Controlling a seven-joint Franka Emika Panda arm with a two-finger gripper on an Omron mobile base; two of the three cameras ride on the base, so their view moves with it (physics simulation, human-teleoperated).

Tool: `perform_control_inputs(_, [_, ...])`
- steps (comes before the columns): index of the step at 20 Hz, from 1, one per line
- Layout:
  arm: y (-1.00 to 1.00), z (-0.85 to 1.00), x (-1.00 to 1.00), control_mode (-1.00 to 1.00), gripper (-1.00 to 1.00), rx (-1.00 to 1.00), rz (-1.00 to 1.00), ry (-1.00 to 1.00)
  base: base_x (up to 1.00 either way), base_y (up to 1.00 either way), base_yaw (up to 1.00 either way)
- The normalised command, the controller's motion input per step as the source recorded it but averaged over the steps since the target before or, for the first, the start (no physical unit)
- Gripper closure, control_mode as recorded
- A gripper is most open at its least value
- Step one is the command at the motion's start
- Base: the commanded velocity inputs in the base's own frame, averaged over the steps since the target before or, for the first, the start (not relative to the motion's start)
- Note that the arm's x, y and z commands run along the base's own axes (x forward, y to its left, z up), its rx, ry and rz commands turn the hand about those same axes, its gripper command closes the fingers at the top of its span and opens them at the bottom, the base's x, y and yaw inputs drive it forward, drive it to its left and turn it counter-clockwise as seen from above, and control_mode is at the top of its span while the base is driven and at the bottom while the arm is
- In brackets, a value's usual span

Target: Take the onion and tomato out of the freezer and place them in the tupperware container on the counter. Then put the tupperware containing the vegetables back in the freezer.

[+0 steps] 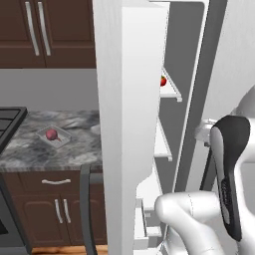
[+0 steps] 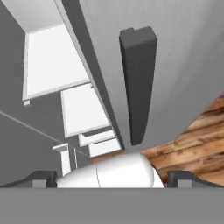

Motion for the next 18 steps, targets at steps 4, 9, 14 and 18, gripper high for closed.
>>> perform_control_inputs(4, [0.11, 0.78, 0.00, -1.00, -1.00, 0.15, -0.06, -0.38, 0.00, 0.00, 0.00])
perform_control_inputs(9, [0.24, 0.64, 0.17, -1.00, -1.00, 0.09, -0.12, -0.32, 0.00, 0.00, 0.00])
perform_control_inputs(14, [0.45, 0.40, 0.51, -1.00, -1.00, 0.01, -0.18, -0.21, 0.00, 0.00, 0.00])
perform_control_inputs(18, [0.18, 0.32, 0.76, -1.00, -1.00, 0.04, -0.18, -0.04, 0.00, 0.00, 0.00])
